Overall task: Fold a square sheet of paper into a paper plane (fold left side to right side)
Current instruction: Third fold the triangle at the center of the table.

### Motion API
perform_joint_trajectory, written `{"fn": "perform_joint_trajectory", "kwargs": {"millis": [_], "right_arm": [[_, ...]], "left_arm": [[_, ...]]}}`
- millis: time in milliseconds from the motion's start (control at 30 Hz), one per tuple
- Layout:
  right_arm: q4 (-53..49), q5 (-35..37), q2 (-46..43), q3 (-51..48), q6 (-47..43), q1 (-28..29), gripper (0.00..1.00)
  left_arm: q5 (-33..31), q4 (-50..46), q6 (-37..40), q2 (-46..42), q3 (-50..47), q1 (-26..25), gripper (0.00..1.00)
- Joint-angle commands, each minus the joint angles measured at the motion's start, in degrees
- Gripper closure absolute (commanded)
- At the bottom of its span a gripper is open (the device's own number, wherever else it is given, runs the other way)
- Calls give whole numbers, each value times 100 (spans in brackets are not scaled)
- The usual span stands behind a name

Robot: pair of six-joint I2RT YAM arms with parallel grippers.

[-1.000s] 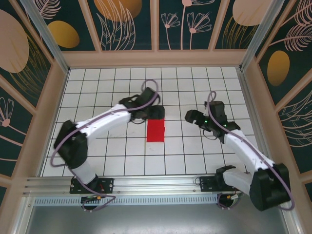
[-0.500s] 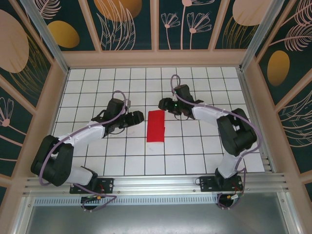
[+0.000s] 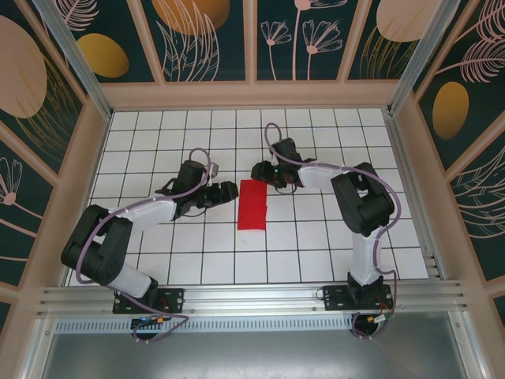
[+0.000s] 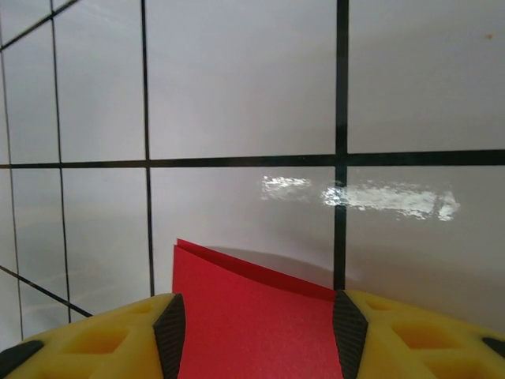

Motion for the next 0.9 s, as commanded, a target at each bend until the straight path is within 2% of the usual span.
{"fn": "perform_joint_trajectory", "kwargs": {"millis": [0, 300, 600, 867], "right_arm": [[-182, -66, 150, 73, -152, 28, 46], [-445, 56, 341, 108, -483, 11, 55], [-465, -13, 370, 136, -578, 11, 57], [-448, -64, 356, 114, -590, 11, 57]], "left_arm": [[250, 191, -24, 132, 41, 24, 31], [667, 287, -71, 501, 140, 20, 34], [1098, 585, -229, 912, 203, -44, 38], [1214, 677, -287, 1263, 323, -207, 41]]}}
